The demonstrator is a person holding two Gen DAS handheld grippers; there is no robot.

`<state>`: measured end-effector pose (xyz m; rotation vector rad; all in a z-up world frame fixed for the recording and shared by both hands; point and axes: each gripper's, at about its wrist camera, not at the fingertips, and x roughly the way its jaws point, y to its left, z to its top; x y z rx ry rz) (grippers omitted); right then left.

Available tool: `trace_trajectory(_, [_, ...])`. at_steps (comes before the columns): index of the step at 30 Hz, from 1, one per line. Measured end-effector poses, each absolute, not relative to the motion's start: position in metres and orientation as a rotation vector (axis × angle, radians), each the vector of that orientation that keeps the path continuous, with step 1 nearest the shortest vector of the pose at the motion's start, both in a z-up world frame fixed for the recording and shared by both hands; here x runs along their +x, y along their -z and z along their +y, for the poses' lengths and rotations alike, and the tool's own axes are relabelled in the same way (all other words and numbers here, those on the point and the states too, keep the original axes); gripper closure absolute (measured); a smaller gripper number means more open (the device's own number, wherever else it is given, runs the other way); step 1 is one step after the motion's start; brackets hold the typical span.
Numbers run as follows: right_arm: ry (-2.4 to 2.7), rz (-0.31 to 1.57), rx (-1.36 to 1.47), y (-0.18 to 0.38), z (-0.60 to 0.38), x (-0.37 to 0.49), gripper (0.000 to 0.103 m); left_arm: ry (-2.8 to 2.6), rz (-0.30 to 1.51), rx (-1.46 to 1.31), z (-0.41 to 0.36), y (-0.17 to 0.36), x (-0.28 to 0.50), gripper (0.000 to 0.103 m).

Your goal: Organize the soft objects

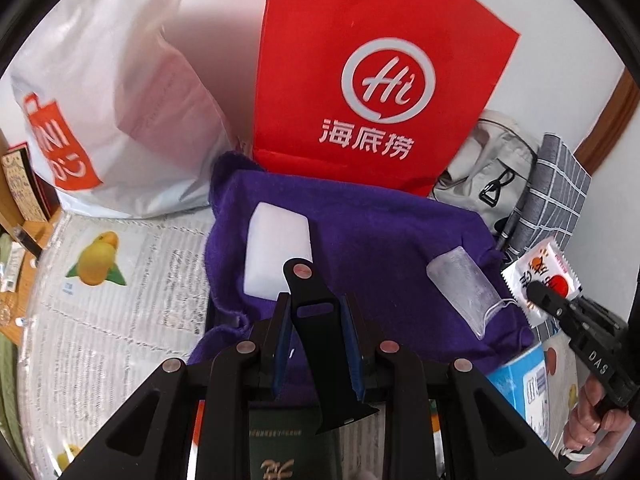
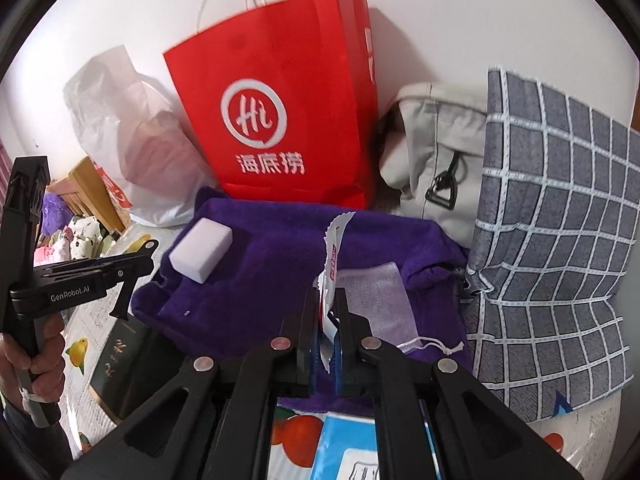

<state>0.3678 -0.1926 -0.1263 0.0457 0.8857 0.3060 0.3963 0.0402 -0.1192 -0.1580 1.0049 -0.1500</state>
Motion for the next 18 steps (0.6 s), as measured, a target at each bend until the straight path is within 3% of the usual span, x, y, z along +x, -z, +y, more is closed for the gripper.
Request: trace_trajectory(18, [-0.322,1.056,0.031,0.171,-0.191,0.389,0.097,0.124,1.067,-0.174,0.043,0.146,0.422,0.079])
